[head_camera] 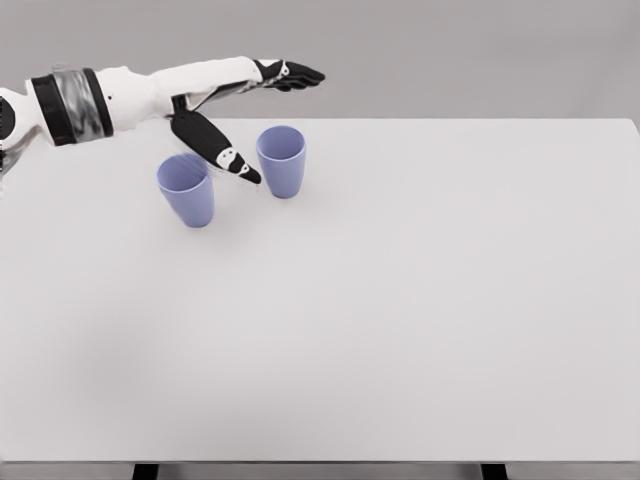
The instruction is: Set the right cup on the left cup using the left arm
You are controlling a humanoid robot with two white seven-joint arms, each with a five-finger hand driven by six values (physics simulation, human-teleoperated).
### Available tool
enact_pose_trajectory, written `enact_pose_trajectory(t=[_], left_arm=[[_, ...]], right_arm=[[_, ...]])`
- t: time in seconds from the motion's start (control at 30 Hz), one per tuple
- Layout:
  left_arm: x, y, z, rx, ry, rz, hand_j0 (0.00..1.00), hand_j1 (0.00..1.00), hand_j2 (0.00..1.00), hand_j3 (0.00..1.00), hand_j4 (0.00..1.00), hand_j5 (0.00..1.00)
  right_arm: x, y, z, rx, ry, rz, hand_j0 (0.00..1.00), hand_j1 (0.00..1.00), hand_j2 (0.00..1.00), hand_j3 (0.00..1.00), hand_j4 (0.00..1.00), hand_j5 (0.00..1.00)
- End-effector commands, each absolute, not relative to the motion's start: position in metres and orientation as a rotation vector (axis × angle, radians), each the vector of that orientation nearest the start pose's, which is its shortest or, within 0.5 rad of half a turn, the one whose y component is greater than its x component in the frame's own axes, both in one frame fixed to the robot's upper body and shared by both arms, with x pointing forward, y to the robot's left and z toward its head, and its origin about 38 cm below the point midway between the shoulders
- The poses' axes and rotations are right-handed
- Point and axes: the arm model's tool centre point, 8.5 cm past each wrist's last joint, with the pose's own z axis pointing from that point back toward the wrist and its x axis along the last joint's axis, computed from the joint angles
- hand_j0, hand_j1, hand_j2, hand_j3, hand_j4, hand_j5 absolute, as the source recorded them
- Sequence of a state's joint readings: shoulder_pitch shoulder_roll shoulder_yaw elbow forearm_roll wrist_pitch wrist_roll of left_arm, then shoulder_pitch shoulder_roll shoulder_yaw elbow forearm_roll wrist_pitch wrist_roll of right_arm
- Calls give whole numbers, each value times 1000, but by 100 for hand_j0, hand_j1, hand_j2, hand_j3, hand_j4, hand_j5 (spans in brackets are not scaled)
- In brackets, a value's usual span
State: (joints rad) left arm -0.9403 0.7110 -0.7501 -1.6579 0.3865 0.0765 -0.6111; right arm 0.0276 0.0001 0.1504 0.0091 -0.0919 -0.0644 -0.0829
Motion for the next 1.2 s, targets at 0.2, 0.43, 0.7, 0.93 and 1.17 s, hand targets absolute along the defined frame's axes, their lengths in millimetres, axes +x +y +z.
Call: enact_pose_trajectory(t=[0.2,0.43,0.7,0.93,1.17], left_arm=[[479,170,313,-263,-1516,-1452,100,100,100,100,100,100],[498,169,299,-254,-1464,-1417,100,100,100,100,100,100],[508,177,284,-242,-1417,-1381,100,100,100,100,100,100],[514,184,274,-227,-1381,-1360,100,100,100,100,100,100],[523,185,265,-224,-1359,-1333,100,100,100,100,100,100]], right_arm=[[-14,-279,-261,-168,-28,58,100,100,100,100,100,100],[-15,-279,-261,-168,-26,58,100,100,100,100,100,100],[-14,-279,-261,-168,-28,58,100,100,100,100,100,100],[-14,-279,-261,-168,-28,58,100,100,100,100,100,100],[-14,-279,-261,-168,-28,58,100,100,100,100,100,100]])
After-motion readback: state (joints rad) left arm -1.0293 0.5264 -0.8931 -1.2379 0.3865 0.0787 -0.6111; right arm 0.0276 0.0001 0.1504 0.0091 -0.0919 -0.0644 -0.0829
